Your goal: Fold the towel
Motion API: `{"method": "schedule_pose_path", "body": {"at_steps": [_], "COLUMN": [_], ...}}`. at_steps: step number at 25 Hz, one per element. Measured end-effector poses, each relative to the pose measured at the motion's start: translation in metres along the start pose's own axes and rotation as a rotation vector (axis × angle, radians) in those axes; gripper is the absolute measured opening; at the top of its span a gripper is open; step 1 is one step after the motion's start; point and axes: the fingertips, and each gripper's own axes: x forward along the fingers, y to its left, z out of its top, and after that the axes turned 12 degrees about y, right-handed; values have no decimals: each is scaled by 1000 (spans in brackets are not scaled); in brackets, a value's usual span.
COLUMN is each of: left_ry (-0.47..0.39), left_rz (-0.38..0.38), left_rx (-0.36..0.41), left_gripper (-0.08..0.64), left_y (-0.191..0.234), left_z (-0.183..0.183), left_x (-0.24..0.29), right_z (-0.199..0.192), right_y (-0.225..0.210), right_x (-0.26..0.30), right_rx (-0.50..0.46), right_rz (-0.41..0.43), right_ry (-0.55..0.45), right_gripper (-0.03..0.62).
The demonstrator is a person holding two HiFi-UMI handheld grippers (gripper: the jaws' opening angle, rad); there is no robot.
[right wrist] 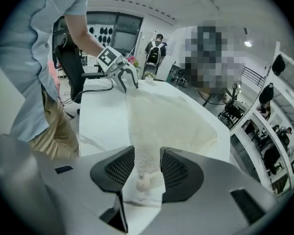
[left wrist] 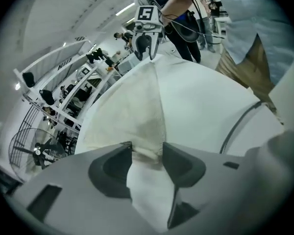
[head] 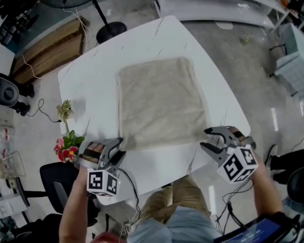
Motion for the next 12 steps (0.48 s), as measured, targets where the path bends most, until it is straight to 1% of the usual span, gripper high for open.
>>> {"method": "schedule_pose_path", "body": {"at_steps": [3, 4, 6, 9, 12], "left_ry": [25, 31, 32, 20, 10], "left_rz": [3, 9, 21, 24, 16], "left_rx": [49, 58, 63, 53, 39], "left_gripper": [144, 117, 88, 76, 74], "left_y": [-2, -1, 1, -1, 0], "left_z": [-6, -6, -4, -2, -1], "left_x": [3, 2, -1, -2, -1], "right_z": [0, 1, -2, -16, -25], "right_y": [3, 3, 5, 12, 13], "right_x": [5, 4, 0, 5, 16], "right_rx": [-58, -85, -149, -250, -298], "right_rz": [6, 4, -6, -11, -30], "right_ry": [7, 10, 28, 87, 113], "right_gripper": [178, 178, 177, 176, 170]}}
